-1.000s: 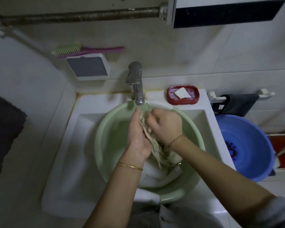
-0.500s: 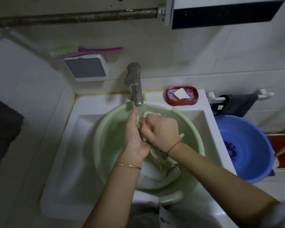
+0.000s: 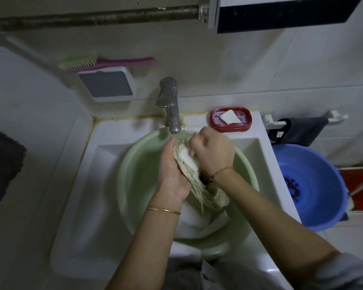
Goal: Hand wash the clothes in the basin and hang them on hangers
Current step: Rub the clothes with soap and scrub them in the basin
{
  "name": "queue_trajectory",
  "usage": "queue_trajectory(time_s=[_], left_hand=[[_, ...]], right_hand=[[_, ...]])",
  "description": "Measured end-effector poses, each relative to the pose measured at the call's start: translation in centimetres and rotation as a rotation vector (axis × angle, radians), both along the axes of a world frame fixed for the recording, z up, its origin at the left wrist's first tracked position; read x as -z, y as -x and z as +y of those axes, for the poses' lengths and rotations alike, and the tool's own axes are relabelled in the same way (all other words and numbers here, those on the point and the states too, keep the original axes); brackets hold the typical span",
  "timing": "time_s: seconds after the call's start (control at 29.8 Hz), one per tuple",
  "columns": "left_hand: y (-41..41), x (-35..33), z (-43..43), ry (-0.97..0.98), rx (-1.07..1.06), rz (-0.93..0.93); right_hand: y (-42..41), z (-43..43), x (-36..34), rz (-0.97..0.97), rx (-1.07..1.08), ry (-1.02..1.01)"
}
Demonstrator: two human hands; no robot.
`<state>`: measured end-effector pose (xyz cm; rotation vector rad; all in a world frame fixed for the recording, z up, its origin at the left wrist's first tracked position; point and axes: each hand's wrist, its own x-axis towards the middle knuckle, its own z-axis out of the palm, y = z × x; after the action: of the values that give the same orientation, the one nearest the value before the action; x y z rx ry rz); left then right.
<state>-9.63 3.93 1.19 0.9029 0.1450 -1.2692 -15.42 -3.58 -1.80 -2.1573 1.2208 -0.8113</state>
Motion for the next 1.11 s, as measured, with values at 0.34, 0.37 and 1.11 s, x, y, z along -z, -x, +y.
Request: queue_trajectory(time_s=[0.34, 0.37, 1.11], left_hand=[[-0.6, 0.2, 0.3, -0.028, -0.011, -0.033], [-0.6, 0.1, 0.3, -0.035, -0.009, -0.033], [-1.8, 0.4, 0.2, -0.127, -0.043, -0.110]], right_hand=[[-0.3, 1.7, 0.3, 0.012, -0.156, 0.123], [-0.1, 1.6, 0.2, 0.018, -0.162, 0.119], [2.7, -0.3, 1.8, -0.524, 0.055, -0.520]])
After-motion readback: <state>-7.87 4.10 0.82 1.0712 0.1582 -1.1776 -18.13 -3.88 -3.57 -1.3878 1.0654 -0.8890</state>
